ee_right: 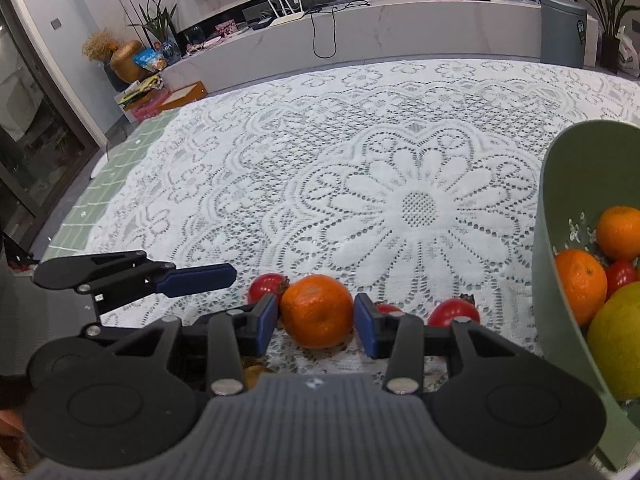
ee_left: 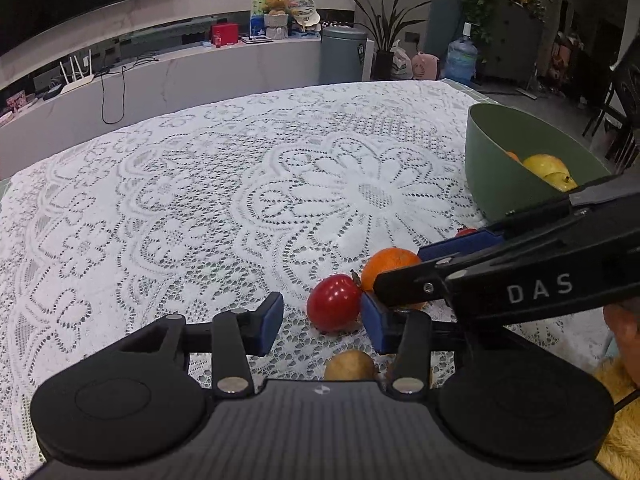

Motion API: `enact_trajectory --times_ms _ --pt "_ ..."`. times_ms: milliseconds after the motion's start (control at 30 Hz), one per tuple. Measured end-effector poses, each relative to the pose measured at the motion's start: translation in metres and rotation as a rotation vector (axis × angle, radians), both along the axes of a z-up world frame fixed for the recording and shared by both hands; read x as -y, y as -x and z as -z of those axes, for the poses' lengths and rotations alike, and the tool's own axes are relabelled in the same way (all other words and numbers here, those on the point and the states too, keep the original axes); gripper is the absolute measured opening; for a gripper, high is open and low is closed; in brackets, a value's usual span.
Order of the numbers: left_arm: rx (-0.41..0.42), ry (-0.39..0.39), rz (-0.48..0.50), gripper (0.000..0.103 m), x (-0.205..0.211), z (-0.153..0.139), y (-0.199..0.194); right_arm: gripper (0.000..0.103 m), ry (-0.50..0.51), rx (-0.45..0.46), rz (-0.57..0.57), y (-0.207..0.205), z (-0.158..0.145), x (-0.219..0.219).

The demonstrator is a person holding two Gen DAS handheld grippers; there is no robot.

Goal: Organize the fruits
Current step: 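Grasp a mandarin with the right gripper while the left grasps a red tomato, then lift the mandarin with the right gripper while the left lifts the tomato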

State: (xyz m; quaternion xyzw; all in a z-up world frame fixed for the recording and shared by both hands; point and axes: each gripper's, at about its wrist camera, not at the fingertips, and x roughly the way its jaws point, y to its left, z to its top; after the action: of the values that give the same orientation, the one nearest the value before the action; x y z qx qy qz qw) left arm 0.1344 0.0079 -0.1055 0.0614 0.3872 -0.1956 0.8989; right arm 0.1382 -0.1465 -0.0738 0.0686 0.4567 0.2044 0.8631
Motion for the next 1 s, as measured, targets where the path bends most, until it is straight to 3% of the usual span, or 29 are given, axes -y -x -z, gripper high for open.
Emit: enact_trajectory --times_ms 400,700,1000 --pt "0.025 -0.026 0.02 0.046 0.009 0.004 -0.003 0.038 0.043 0.036 0.016 0.001 -0.001 -0.001" --pt "0.022 -0.033 0.03 0.035 0.012 0.008 -0.005 0.04 0.055 0.046 0.009 0.0 0.001 -0.004" --pt "-0.001 -0.006 -0.008 0.034 0.006 0.006 -0.008 0.047 0.052 0.063 0.024 0.001 0.0 -0.003"
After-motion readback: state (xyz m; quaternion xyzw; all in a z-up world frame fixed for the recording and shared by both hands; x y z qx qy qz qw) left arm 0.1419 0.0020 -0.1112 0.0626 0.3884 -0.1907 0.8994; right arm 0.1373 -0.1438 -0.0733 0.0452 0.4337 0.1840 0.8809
